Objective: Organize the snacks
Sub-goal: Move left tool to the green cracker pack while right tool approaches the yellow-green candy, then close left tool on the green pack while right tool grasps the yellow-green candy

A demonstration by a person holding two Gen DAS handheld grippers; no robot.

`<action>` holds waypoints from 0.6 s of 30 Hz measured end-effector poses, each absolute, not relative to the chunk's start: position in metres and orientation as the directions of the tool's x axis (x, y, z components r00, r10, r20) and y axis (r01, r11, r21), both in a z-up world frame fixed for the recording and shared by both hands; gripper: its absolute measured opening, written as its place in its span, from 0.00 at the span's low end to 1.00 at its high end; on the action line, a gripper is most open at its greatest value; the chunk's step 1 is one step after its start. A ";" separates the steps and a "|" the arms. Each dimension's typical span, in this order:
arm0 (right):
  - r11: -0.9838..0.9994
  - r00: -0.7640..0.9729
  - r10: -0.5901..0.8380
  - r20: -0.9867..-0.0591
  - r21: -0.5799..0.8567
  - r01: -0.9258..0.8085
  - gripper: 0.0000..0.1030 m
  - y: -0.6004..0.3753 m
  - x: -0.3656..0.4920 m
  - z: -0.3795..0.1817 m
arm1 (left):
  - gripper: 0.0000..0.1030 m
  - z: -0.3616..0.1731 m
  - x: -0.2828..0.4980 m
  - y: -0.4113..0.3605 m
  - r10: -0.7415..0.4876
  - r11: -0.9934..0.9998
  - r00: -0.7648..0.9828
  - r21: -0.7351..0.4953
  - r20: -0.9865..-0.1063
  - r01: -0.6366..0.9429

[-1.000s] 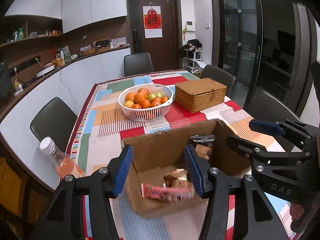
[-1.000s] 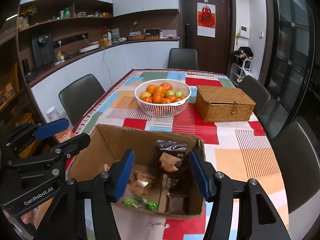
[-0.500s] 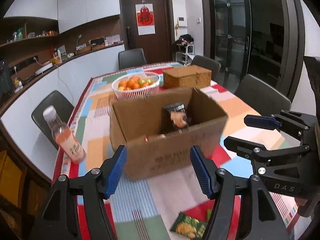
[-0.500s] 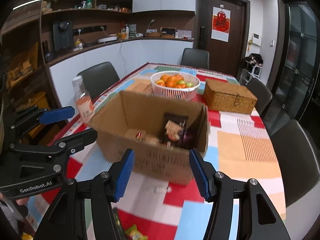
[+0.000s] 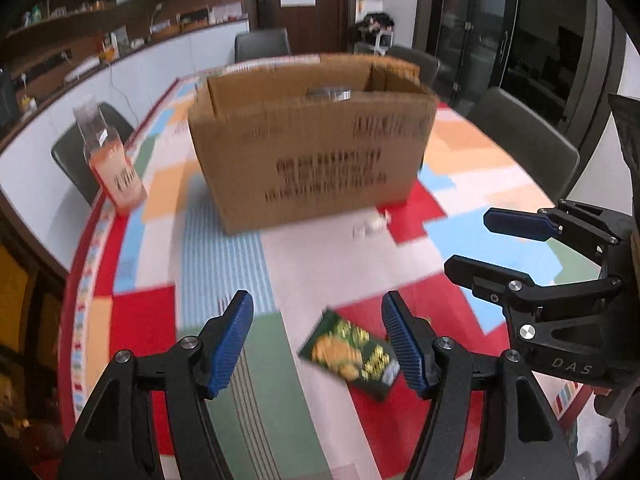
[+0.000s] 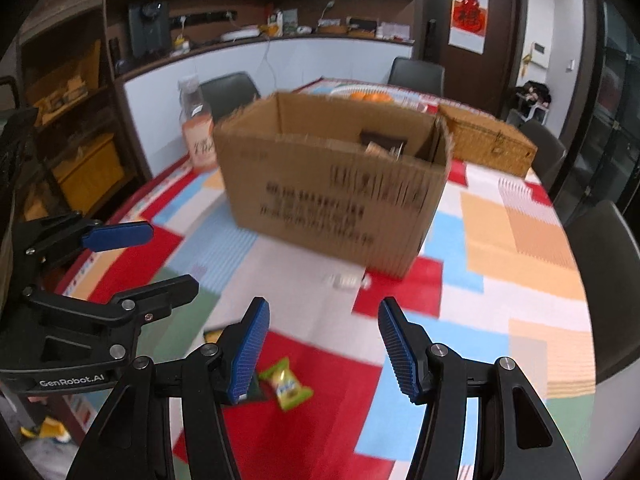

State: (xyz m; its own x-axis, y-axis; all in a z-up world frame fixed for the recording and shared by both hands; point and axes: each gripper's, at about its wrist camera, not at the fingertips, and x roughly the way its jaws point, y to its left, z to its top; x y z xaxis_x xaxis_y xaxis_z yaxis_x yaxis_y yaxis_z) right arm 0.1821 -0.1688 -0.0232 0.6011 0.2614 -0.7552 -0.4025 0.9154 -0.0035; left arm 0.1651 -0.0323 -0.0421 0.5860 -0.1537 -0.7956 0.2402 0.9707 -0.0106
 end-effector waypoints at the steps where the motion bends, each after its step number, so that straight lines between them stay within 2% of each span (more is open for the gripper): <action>1: 0.913 0.588 0.263 -0.765 -0.001 -0.409 0.56 -0.168 0.180 -0.028 | 0.64 -0.046 0.164 -0.032 -0.152 0.971 0.577 -0.013 -0.803 0.238; 9: 0.898 0.485 0.279 -0.829 0.046 -0.437 0.56 -0.169 0.176 -0.071 | 0.64 -0.080 0.161 -0.035 -0.152 0.979 0.480 -0.064 -0.864 0.195; 18: 0.882 0.423 0.297 -0.856 0.077 -0.464 0.52 -0.169 0.180 -0.100 | 0.64 -0.103 0.170 -0.036 -0.160 0.984 0.390 -0.115 -0.907 0.137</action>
State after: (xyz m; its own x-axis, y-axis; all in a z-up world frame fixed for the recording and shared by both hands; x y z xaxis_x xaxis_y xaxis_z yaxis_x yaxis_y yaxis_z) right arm 0.1798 -0.1691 -0.0999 0.4225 0.2967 -0.8564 -0.4643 0.8824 0.0766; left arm 0.1698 -0.0358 -0.1033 0.3900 -0.1601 -0.9068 0.1370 0.9839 -0.1148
